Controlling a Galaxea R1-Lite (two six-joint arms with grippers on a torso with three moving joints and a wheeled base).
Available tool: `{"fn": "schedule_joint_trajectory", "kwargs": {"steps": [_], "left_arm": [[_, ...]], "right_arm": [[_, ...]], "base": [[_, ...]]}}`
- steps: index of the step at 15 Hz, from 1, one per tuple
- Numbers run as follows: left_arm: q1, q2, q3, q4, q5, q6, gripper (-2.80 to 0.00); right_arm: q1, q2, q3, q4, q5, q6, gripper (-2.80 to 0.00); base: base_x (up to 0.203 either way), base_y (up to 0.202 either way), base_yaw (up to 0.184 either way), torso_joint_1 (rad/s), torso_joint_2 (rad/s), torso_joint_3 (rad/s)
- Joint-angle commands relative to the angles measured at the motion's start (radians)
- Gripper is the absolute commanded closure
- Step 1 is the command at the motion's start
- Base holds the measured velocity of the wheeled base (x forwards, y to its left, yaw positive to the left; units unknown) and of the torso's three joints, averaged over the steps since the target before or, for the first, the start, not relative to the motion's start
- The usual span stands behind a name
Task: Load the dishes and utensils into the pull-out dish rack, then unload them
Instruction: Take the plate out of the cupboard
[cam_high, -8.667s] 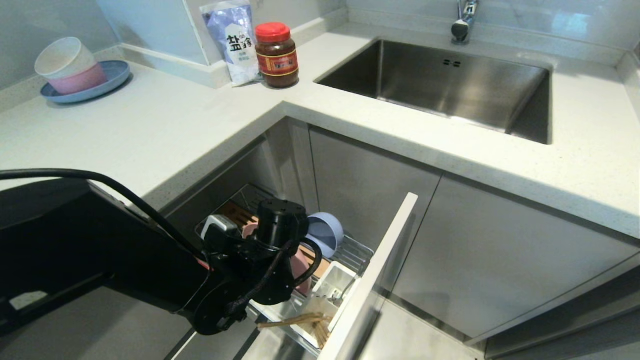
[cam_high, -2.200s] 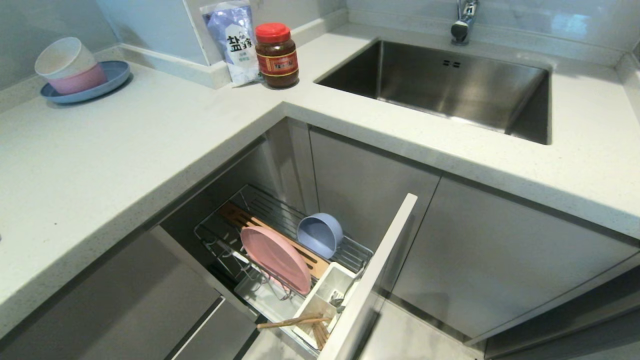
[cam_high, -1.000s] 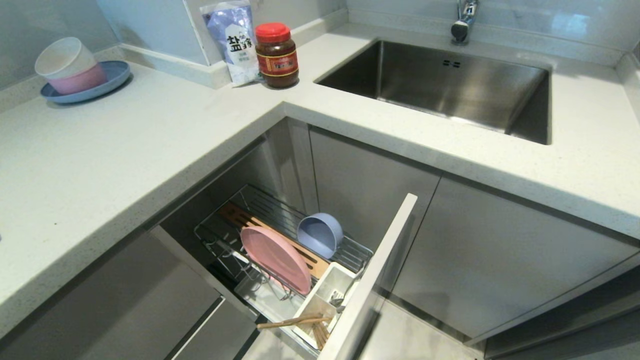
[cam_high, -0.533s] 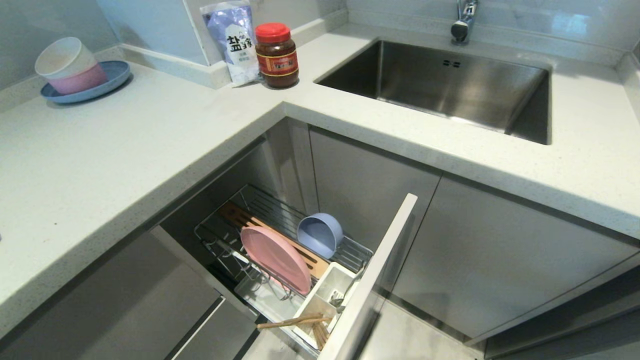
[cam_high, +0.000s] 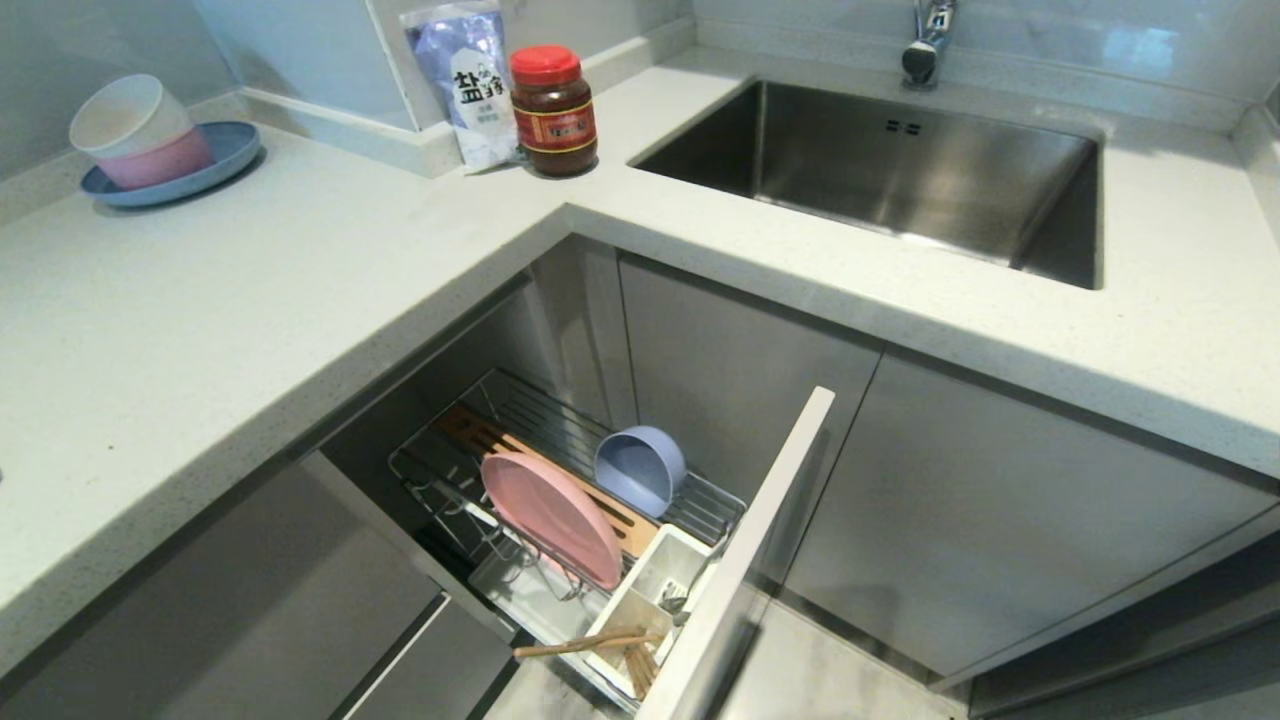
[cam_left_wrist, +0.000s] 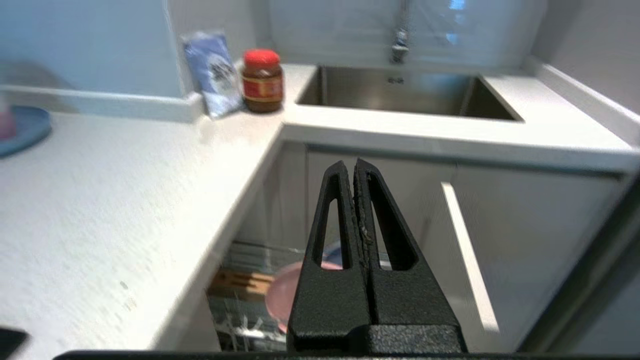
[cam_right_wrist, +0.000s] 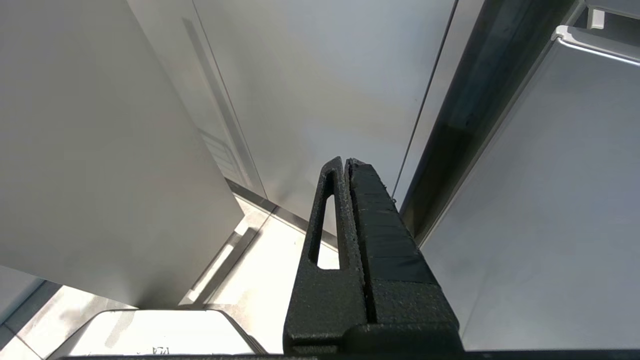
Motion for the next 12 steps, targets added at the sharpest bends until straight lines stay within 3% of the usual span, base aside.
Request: {"fn": "schedule_joint_trajectory", "kwargs": {"steps": [1, 4, 6, 7, 10, 12], "left_arm": [[0.0, 0.197, -0.12, -0.004, 0.038, -0.001, 0.0], [-0.009, 0.367, -0.274, -0.001, 0.151, 0.0, 0.0], [-0.091, 0.418, -0.307, 0.0, 0.258, -0.012, 0.0], [-0.16, 0.448, -0.318, -0.006, 0.322, -0.051, 0.0], [-0.299, 0.558, -0.415, -0.032, 0.546, -0.25, 0.0], [-0.412, 0.613, -0.446, -0.029, 0.682, -0.334, 0.0]], "right_arm": [[0.001, -0.004, 0.002, 0.0, 0.0, 0.0, 0.0], [0.0, -0.004, 0.002, 0.0, 0.0, 0.0, 0.0], [0.001, -0.004, 0.002, 0.0, 0.0, 0.0, 0.0], [0.0, -0.004, 0.002, -0.001, 0.0, 0.0, 0.0], [0.001, -0.004, 0.002, 0.0, 0.0, 0.0, 0.0], [0.001, -0.004, 0.002, -0.001, 0.0, 0.0, 0.0]], "base": [[0.0, 0.0, 0.0, 0.0, 0.0, 0.0], [0.0, 0.0, 0.0, 0.0, 0.0, 0.0], [0.0, 0.0, 0.0, 0.0, 0.0, 0.0], [0.0, 0.0, 0.0, 0.0, 0.0, 0.0], [0.0, 0.0, 0.0, 0.0, 0.0, 0.0], [0.0, 0.0, 0.0, 0.0, 0.0, 0.0]]}}
